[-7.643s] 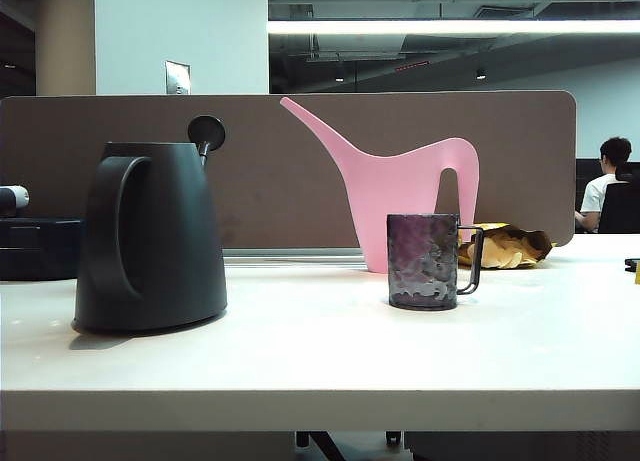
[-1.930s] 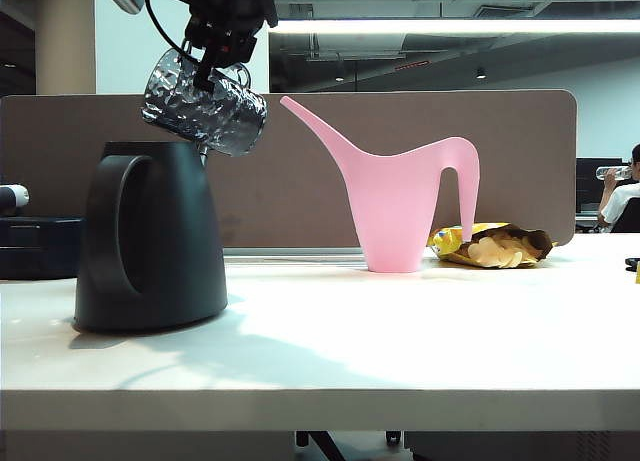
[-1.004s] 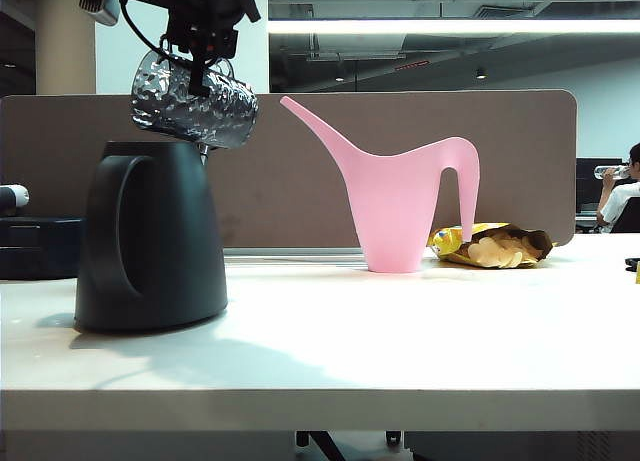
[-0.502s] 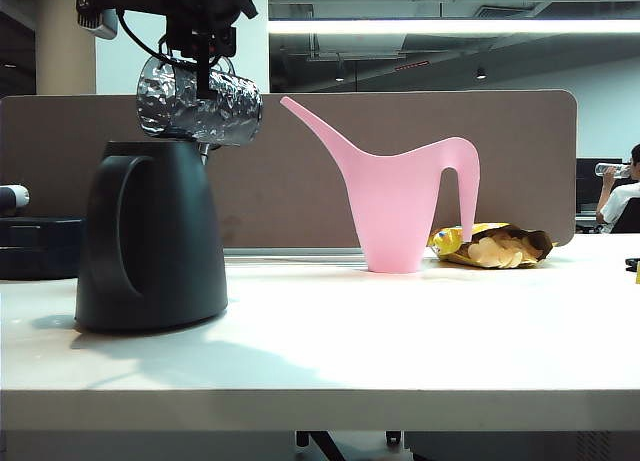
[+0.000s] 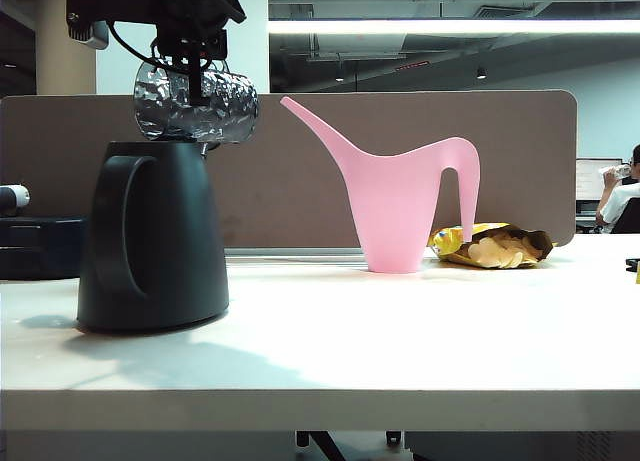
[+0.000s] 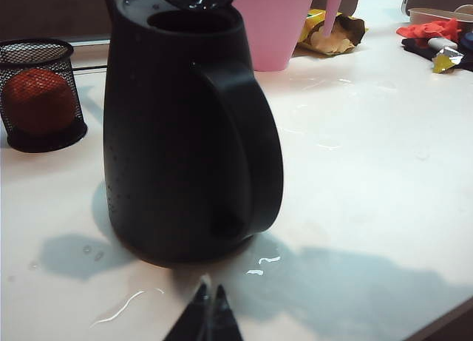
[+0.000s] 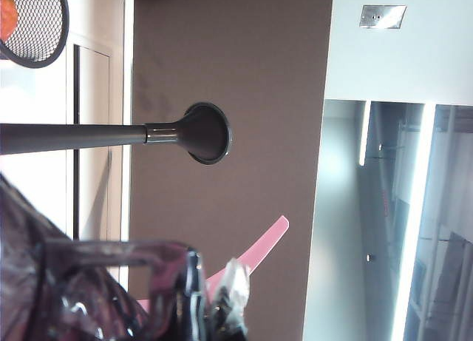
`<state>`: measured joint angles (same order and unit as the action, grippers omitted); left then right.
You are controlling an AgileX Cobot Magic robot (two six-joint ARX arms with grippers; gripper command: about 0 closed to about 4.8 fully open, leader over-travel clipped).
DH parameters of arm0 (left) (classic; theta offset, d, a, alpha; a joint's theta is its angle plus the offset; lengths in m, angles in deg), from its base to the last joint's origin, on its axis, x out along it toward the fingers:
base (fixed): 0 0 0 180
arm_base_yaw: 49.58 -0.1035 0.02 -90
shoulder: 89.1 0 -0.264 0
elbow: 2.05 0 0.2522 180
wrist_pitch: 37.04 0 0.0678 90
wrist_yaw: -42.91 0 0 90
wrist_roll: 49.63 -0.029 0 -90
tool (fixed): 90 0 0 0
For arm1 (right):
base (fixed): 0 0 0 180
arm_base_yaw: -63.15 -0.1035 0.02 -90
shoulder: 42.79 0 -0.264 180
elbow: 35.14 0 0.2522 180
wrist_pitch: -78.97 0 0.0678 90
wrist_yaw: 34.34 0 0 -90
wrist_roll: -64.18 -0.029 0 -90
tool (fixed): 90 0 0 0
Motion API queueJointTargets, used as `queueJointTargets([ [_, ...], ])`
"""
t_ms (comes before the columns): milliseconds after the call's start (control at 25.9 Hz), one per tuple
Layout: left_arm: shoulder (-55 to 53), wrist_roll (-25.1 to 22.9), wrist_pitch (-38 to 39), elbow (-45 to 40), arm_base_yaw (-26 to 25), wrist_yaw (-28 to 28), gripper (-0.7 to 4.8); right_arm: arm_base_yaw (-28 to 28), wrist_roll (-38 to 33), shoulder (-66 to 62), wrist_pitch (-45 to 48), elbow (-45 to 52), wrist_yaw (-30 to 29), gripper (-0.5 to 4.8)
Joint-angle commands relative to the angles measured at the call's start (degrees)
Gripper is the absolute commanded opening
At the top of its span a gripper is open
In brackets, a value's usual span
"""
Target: Pour the water from the cup into the kettle.
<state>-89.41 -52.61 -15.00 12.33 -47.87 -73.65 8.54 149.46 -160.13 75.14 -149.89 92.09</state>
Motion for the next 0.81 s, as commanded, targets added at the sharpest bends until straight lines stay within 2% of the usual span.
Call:
queueJointTargets([
  [39, -0.04, 0.02, -0.2, 0.17, 0.02, -0.26, -0.05, -0.2, 1.97, -1.09, -2.16, 0.22, -0.09, -0.06],
  [811, -0.04, 0.0, -0.22, 0.17, 0.02, -0.22, -0.05, -0.9, 2.21, -1.14, -1.9, 0.22, 0.15, -0.06],
])
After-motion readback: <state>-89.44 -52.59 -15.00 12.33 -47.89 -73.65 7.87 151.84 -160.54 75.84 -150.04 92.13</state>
